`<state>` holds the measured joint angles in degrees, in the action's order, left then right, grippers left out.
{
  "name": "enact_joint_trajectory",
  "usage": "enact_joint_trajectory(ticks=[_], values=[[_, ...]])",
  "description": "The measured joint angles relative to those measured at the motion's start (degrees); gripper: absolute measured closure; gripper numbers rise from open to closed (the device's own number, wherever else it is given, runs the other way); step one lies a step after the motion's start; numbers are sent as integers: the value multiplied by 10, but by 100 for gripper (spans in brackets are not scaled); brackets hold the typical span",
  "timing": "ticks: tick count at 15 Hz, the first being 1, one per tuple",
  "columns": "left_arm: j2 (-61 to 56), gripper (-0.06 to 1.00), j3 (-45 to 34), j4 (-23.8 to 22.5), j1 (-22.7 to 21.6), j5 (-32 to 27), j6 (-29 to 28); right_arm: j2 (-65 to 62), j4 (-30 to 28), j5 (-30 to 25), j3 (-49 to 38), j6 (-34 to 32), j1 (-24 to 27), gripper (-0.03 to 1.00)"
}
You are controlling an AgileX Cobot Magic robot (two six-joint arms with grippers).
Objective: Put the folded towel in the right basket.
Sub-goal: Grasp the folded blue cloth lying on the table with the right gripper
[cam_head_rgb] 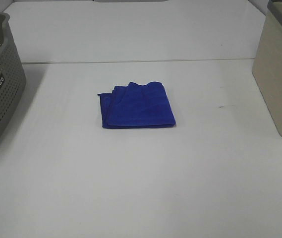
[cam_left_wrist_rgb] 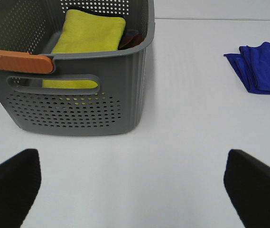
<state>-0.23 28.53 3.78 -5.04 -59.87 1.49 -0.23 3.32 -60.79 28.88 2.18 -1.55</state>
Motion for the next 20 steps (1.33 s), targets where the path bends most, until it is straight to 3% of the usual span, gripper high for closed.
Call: enact_joint_trajectory(ticks=[20], values=[[0,-3,0,0,0,0,0,0,6,0,0,0,0,-1]])
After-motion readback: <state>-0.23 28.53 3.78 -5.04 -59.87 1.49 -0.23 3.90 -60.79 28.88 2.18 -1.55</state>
